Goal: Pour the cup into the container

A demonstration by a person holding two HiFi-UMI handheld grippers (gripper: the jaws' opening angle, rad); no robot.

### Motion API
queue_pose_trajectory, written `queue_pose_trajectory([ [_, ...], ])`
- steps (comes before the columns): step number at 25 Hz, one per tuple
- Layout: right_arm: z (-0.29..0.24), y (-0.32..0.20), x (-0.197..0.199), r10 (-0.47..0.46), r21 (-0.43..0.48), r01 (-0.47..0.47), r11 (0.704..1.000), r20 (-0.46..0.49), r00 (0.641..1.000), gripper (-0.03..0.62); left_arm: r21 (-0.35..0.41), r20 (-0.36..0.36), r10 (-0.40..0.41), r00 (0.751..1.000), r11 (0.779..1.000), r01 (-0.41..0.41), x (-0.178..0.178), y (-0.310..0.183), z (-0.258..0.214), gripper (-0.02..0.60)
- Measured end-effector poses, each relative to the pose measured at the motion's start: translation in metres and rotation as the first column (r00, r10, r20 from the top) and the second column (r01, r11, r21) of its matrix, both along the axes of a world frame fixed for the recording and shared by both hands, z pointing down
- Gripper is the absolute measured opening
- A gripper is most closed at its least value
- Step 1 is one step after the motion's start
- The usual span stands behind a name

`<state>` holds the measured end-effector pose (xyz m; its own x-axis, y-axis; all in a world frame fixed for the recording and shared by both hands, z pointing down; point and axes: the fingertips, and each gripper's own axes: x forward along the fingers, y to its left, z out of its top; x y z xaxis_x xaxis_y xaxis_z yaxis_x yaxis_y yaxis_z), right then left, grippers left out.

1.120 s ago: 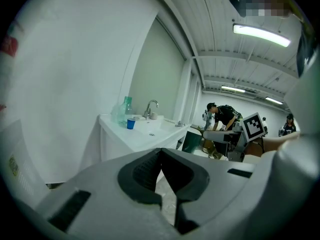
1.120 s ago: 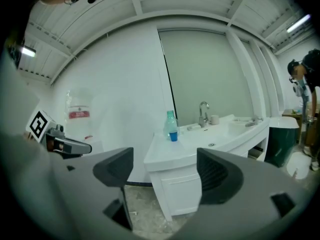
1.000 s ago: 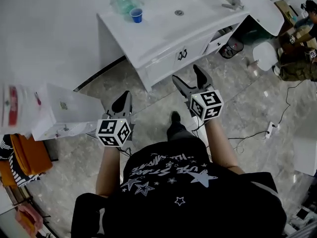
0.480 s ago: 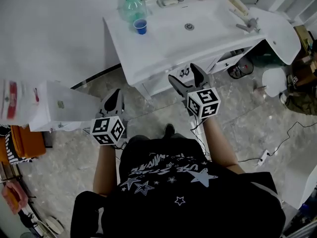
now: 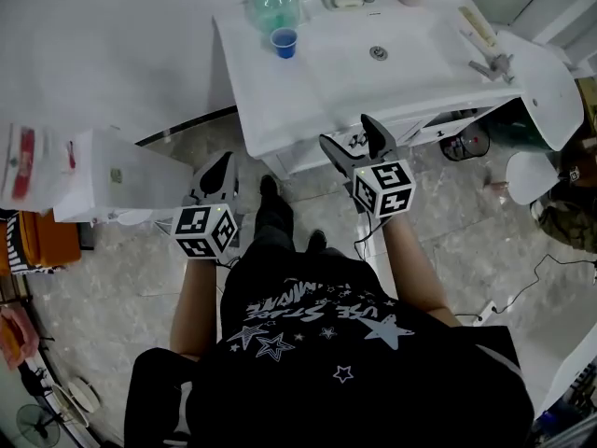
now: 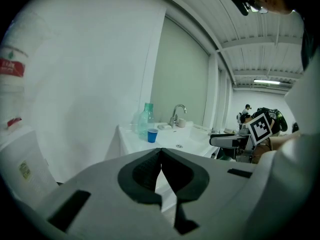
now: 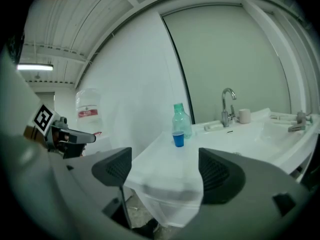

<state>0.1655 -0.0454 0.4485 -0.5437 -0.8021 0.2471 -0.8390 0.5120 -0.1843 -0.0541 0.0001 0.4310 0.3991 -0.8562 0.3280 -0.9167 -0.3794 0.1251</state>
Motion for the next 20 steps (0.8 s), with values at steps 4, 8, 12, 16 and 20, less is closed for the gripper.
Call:
queue_pose_trajectory([
  [4, -0.003, -0.022, -0.005, -0.002, 0.008, 0.002, 1.0, -0.024, 1.0, 0.402, 0.003, -0.02, -0.005, 1.0, 1.0, 0.005, -0.008, -0.025, 0.0, 0.011],
  [8, -0.002, -0.054, -0.01, -0.008, 0.014, 0.009, 1.0, -0.074, 0.997, 0.391, 0.012, -0.024, 0.008, 1.0, 1.0, -0.008, -0.015, -0.064, 0.003, 0.011],
  [12, -0.001, -0.095, -0.021, -0.012, 0.018, 0.014, 1.0, -0.1, 0.995, 0.391, 0.01, -0.03, 0.034, 0.999, 0.999, -0.034, -0.016, -0.107, 0.007, 0.011],
  [16, 0.002, -0.142, -0.034, -0.004, 0.016, 0.006, 1.0, -0.113, 0.994, 0.391, 0.01, -0.022, 0.076, 0.997, 0.997, -0.076, -0.02, -0.15, 0.01, 0.011],
  [20, 0.014, -0.18, -0.045, -0.019, -0.003, 0.019, 1.0, -0.159, 0.987, 0.391, 0.001, -0.03, 0.091, 0.995, 0.996, -0.091, -0.028, -0.188, 0.014, 0.011],
])
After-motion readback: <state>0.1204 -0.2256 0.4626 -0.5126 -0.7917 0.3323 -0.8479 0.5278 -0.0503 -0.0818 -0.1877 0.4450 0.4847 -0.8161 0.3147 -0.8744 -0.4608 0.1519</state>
